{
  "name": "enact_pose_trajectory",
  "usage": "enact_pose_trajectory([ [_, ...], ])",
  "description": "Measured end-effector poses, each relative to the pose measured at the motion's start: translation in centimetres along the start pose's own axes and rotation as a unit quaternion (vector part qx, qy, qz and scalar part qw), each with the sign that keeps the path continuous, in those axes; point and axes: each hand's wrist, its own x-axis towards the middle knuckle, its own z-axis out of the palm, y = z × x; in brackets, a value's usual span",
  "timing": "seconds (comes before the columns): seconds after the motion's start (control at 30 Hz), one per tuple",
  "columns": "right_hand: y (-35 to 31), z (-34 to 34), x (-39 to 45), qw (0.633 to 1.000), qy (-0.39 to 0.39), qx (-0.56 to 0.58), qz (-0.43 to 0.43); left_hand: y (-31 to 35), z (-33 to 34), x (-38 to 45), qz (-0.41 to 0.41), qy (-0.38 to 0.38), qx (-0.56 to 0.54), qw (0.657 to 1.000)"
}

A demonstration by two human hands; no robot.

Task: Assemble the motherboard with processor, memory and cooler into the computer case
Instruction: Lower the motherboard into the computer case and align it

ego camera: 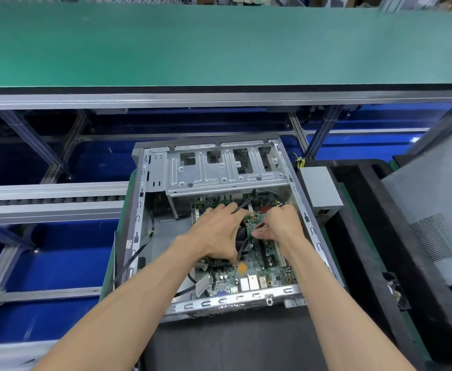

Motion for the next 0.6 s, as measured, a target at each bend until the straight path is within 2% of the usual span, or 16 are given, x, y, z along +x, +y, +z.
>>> enact_pose_trajectory([
  [0.2, 0.2, 0.4, 0.1, 1.000, 0.008, 0.015, 0.000, 0.5, 0.4, 0.0, 0.006, -0.052, -0.006, 0.999],
  [0.3, -0.2, 0.3, 0.1, 0.998, -0.030, 0.042, 0.024, 0.2, -0.8, 0.0, 0.003, -0.102, -0.095, 0.990],
  [0.37, -0.3, 0.1, 0.0, 0.994, -0.054, 0.088, 0.044, -0.8, -2.0, -0.3, 0.007, -0.138, -0.209, 0.968],
  [0.43, -0.4, 0.1, -0.2, 0.987, -0.084, 0.117, 0.067, -1.7, -3.0, -1.0, -0.015, -0.123, -0.337, 0.933],
  [0.53, -0.3, 0.3, -0.8, 0.988, -0.149, -0.007, 0.044, -1.8, -3.2, -1.0, -0.067, -0.060, -0.510, 0.855],
  [0.6, -0.1, 0.5, -1.2, 0.976, -0.194, -0.096, -0.007, -1.2, -2.6, -0.6, -0.068, -0.039, -0.503, 0.861],
])
